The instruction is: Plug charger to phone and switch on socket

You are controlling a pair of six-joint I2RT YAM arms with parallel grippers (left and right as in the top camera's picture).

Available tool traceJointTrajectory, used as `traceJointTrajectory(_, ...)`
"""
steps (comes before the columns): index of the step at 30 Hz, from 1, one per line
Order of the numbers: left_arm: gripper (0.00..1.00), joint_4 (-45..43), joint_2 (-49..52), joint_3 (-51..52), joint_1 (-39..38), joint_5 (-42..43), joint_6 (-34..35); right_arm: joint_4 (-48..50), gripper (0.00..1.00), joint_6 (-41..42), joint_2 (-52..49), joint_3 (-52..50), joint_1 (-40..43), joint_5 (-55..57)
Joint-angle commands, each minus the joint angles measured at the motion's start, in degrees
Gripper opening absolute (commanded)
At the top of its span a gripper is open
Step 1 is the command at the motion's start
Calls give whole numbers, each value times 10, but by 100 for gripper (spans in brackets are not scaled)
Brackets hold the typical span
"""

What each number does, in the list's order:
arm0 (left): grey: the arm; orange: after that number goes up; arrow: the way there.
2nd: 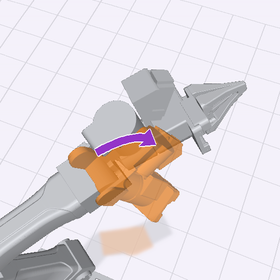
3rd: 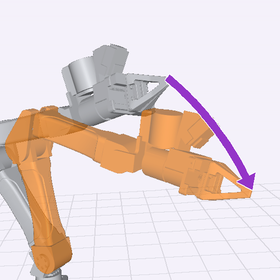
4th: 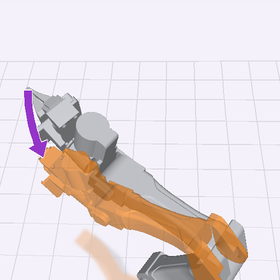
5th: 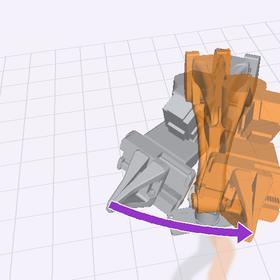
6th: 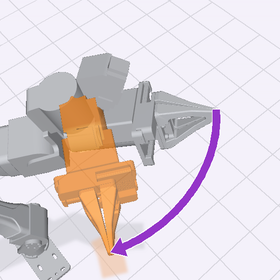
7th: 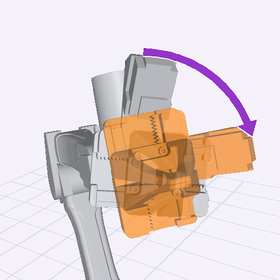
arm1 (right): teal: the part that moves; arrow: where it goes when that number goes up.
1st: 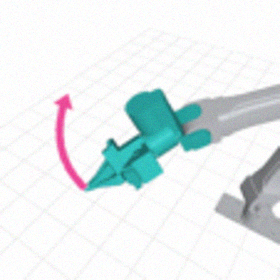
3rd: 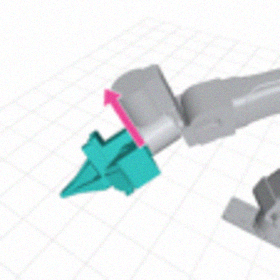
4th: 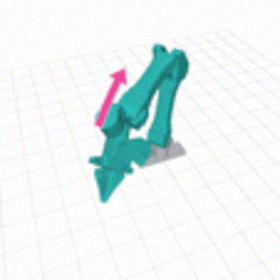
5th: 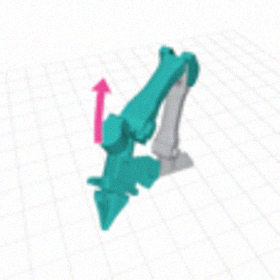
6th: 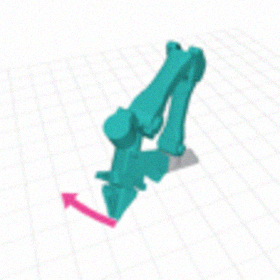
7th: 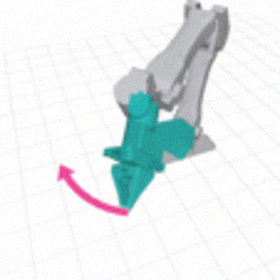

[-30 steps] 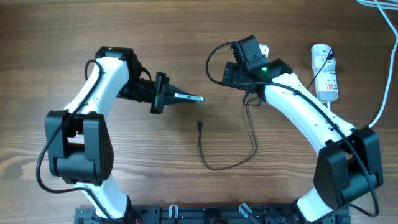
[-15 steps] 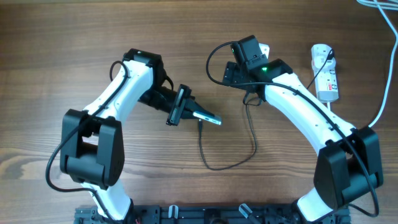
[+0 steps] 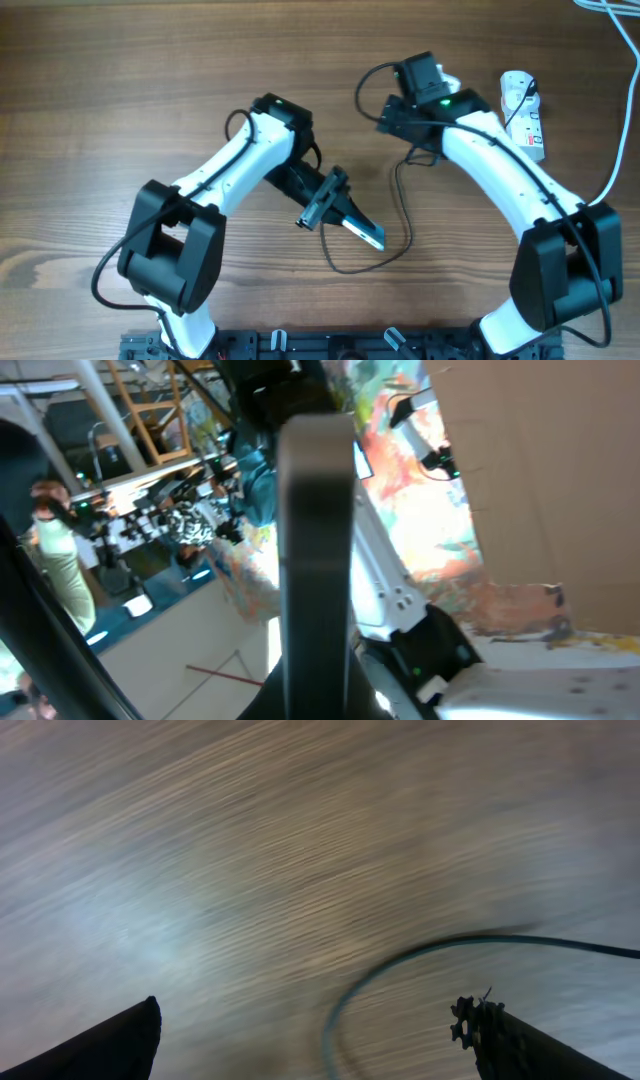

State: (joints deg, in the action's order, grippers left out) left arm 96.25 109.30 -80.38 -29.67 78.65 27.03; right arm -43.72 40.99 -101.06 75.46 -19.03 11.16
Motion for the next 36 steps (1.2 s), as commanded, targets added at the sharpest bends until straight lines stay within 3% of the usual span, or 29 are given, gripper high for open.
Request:
traceJointTrajectory(1,4,3,3,-10,-9,9,-9,1,100,26,-9,0,15,26)
traceJointTrajectory(36,4,3,3,-10,-11,16,-9,15,100,26,-9,0,16,26)
